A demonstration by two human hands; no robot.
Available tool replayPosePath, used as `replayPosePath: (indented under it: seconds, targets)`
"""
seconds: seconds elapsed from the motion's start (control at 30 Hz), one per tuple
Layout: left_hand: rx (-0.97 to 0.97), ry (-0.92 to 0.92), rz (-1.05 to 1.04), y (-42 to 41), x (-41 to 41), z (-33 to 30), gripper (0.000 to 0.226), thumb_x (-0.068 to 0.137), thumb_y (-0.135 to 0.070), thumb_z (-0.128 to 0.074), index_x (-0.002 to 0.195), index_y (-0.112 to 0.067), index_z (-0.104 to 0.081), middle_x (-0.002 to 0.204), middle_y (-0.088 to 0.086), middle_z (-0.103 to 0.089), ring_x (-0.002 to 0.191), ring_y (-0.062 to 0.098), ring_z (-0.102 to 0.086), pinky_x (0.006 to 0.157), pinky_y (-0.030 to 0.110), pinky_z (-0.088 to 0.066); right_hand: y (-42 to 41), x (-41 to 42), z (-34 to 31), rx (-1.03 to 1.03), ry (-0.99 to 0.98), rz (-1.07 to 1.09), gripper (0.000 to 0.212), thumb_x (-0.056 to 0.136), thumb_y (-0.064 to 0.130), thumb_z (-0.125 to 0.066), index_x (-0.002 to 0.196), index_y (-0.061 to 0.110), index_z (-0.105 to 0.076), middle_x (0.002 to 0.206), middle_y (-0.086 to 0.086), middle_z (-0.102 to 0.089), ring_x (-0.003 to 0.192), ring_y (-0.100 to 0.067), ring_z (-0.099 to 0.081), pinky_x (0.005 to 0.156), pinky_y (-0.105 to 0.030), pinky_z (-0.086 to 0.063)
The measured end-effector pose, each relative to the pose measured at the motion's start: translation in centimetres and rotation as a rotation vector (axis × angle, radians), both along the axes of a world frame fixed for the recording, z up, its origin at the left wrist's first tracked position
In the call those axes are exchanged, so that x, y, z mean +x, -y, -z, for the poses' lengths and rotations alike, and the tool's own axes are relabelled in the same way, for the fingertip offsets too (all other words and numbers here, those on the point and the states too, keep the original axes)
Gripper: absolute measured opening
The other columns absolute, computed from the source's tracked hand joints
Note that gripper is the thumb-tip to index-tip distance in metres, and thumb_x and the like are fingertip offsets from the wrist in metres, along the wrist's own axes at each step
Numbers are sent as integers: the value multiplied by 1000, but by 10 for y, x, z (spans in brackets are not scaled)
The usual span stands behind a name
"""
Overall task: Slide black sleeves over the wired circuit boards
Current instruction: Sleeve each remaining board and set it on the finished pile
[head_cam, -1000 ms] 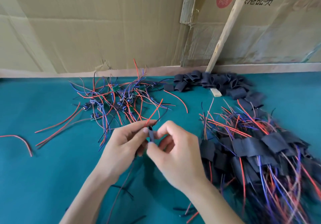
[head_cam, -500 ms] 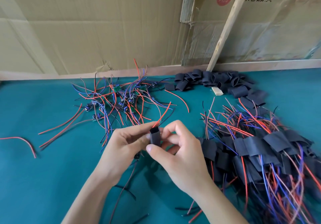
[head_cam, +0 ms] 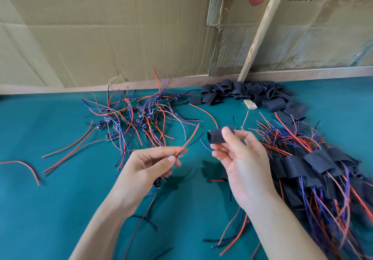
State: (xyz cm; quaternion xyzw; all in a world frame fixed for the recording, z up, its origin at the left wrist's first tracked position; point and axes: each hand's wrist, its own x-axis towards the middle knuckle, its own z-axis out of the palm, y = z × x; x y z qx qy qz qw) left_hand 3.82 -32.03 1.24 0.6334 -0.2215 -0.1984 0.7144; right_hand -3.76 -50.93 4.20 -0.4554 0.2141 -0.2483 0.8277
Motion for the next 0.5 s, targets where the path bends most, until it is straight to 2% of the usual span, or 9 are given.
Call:
replayPosePath:
  seconds: [0.13, 0.27, 0.4, 0.5]
  targets:
    - [52, 33, 46, 1, -3, -2, 25, 86, -20, -65, 104, -24, -82, 82, 4, -73, 69, 11, -53, 67, 16, -46, 2, 0, -1, 38, -11, 40, 13, 94, 11, -70, 94, 7, -58, 90, -17, -69, 69, -22, -73, 59, -25, -57]
    - [66, 42, 60, 2, -5, -3, 25, 86, -18, -65, 102, -25, -82, 82, 3, -72, 68, 10, -53, 67, 16, -47, -2, -2, -1, 48, -36, -23, 17, 90, 15, -74, 92, 8, -58, 99, -22, -66, 69, -23, -71, 57, -26, -56]
    - [97, 44, 68, 1, -4, -4, 24, 85, -20, -66, 101, -28, -82, 82, 2, -72, 68, 8, -54, 68, 15, -47, -4, -4, -5, 98, -15, -109, 27, 74, 25, -78, 87, 11, -58, 90, -17, -71, 68, -22, -70, 56, -25, -55]
    - [136, 59, 91, 1, -4, -5, 24, 85, -22, -66, 101, -31, -82, 85, 4, -74, 70, 5, -57, 69, 15, -48, -5, -4, -5, 125, -16, -115, 23, 80, 23, -77, 88, 11, -59, 87, -15, -71, 67, -21, -70, 56, -24, -55]
